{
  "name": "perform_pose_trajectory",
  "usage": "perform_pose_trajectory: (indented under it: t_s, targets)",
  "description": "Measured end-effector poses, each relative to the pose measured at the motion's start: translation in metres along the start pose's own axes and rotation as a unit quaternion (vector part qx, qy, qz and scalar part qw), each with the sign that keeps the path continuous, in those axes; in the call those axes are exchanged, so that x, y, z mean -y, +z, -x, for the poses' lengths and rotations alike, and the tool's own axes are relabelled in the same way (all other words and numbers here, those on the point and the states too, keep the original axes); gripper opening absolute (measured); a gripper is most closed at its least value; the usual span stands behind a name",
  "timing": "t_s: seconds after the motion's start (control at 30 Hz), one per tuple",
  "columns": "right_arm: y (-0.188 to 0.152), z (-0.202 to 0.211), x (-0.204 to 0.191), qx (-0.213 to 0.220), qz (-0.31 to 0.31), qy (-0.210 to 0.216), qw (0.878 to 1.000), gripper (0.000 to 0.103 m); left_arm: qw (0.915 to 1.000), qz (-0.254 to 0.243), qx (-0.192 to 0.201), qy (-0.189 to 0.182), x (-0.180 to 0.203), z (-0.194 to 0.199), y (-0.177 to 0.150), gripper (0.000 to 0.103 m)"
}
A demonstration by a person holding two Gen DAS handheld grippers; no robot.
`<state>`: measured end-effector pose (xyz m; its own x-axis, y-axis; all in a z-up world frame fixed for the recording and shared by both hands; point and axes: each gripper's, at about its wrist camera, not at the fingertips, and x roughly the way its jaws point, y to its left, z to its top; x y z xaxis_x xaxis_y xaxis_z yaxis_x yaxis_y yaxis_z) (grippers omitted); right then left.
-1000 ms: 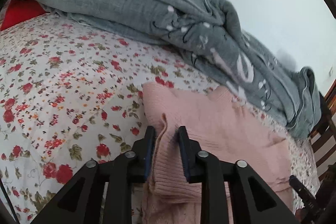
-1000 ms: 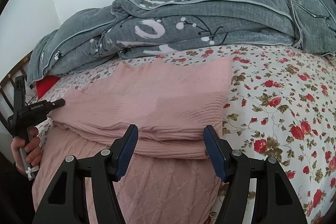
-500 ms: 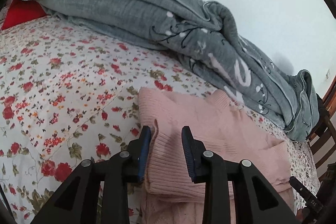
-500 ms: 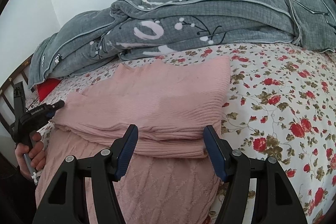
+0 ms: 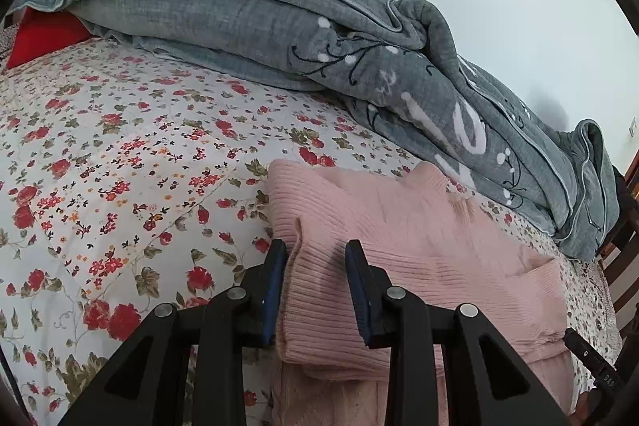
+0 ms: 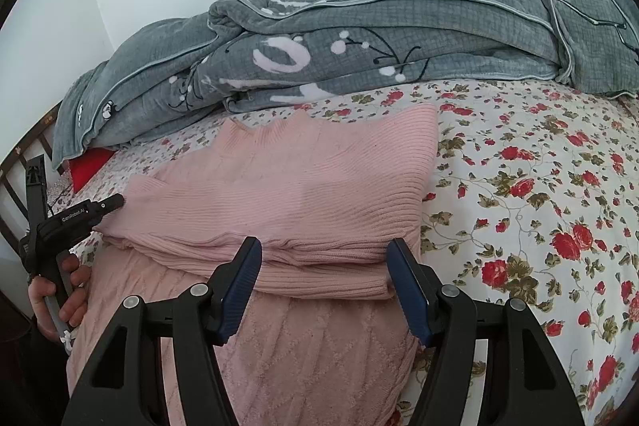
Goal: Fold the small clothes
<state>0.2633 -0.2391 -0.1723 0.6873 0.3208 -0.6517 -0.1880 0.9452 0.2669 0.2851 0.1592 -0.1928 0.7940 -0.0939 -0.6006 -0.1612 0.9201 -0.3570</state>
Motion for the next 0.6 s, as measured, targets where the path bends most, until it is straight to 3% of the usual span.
perform_pose_trajectory:
  t_s: [0.6]
  targets:
    - [0.0002, -0.0014, -0.0001, -0.004, 0.001, -0.001, 1.0, 0.064, 1.0, 0.005, -0.008, -0.003, -0.001, -0.002, -0.0001, 0.029]
